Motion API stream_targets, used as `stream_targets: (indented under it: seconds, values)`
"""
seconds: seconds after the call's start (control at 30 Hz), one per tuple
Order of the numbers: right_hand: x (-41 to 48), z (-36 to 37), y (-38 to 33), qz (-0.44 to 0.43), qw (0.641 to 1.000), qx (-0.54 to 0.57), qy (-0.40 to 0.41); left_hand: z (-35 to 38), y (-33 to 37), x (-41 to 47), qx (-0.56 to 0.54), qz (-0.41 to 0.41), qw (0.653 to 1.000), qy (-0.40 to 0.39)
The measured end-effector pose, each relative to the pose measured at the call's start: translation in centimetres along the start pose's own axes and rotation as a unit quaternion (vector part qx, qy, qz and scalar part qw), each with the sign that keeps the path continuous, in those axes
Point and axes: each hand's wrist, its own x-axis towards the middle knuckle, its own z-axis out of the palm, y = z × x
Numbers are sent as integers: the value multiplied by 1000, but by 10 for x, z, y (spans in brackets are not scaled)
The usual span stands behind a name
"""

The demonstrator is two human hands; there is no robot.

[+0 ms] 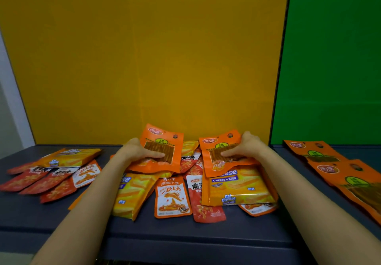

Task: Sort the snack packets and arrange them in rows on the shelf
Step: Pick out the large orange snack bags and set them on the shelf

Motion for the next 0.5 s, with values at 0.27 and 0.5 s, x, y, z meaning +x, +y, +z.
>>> stream_targets:
  seconds: [0.27, 0.5]
  values:
    - [-13, -12, -1, 13, 978, 206, -22, 0, 6, -7, -183, 52, 979, 69]
    - [-24, -41, 7, -33, 889, 456, -2, -13, 35, -11, -360, 118, 921, 88]
